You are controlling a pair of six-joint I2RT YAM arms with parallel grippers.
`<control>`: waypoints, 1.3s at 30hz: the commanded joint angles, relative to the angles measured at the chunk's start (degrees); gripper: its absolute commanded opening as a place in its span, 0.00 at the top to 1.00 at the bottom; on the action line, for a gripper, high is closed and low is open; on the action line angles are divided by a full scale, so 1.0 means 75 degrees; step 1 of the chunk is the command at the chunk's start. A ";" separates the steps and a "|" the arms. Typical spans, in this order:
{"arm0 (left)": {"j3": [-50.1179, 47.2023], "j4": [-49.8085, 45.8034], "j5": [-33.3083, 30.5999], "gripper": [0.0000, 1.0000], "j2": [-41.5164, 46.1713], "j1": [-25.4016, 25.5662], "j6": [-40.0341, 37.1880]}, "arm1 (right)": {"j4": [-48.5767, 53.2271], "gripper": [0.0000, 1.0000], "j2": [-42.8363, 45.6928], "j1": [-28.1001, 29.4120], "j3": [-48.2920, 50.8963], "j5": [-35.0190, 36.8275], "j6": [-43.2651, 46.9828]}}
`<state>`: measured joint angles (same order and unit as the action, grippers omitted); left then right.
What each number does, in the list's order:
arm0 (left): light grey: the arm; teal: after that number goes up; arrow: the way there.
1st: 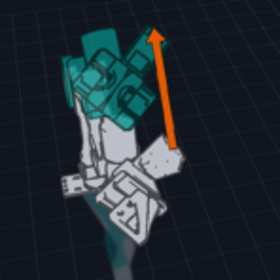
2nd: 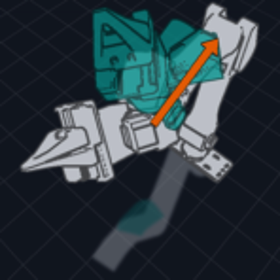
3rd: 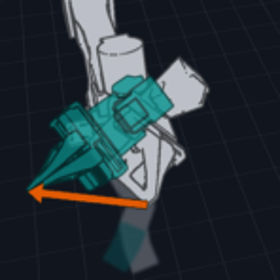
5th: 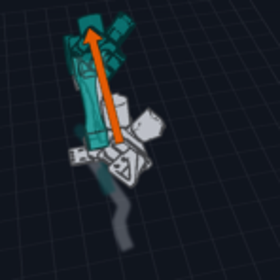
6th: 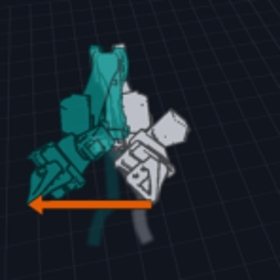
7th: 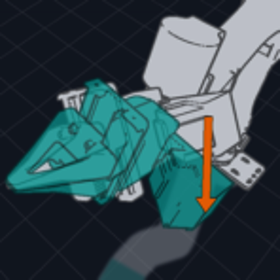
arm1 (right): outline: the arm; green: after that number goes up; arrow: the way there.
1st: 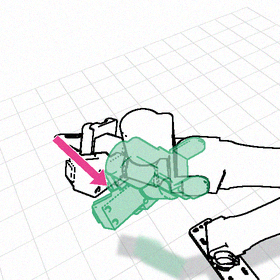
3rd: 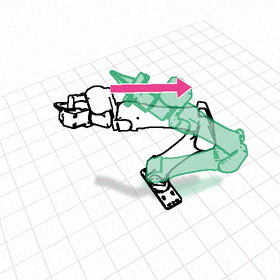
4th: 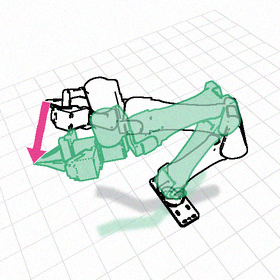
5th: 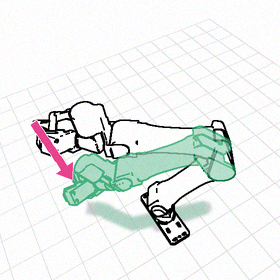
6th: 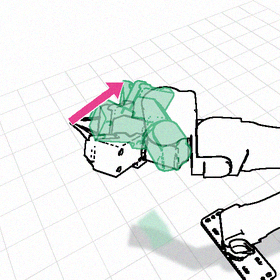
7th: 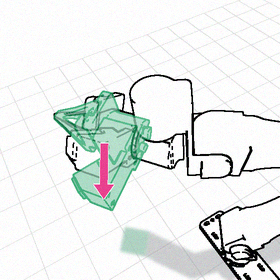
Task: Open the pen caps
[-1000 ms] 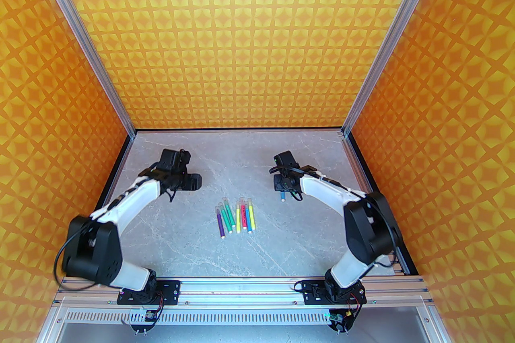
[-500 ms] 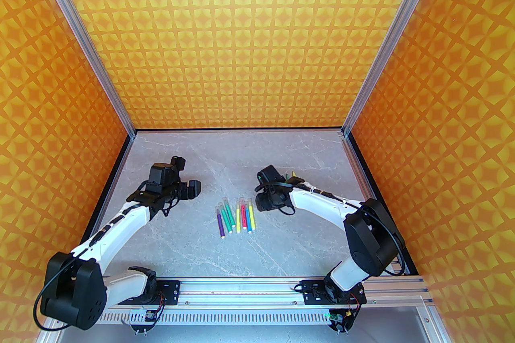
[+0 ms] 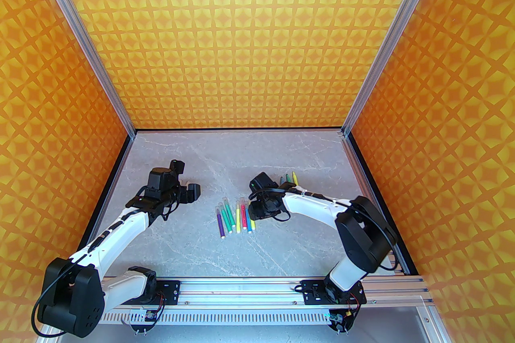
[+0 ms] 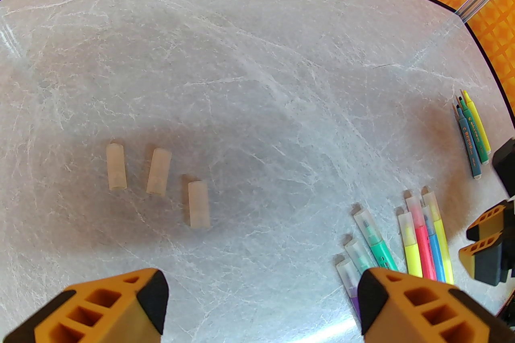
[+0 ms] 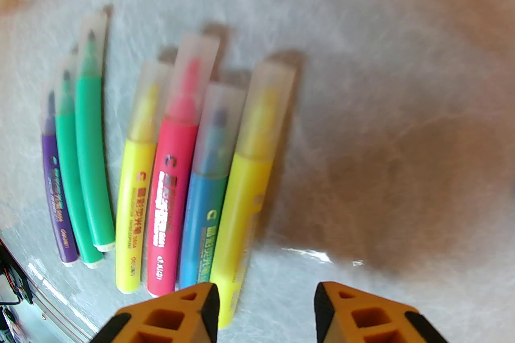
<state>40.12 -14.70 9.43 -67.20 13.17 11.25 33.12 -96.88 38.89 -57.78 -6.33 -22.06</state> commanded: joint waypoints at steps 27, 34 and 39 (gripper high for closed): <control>-0.0193 0.0301 0.0137 0.17 0.0336 0.0037 -0.0363 | 0.0727 0.72 -0.1402 0.0279 -0.0938 0.0980 -0.0243; -0.0207 0.0336 0.0143 0.18 0.0341 0.0040 -0.0293 | 0.1091 0.74 -0.1977 0.0483 -0.1333 0.1764 -0.0310; -0.0269 0.0365 0.0137 0.18 0.0408 0.0037 -0.0263 | 0.1109 0.78 -0.2335 0.0509 -0.1492 0.2018 -0.0393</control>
<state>39.13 -12.93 9.47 -65.14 13.17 9.76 43.77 -108.90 43.22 -69.93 3.16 -23.99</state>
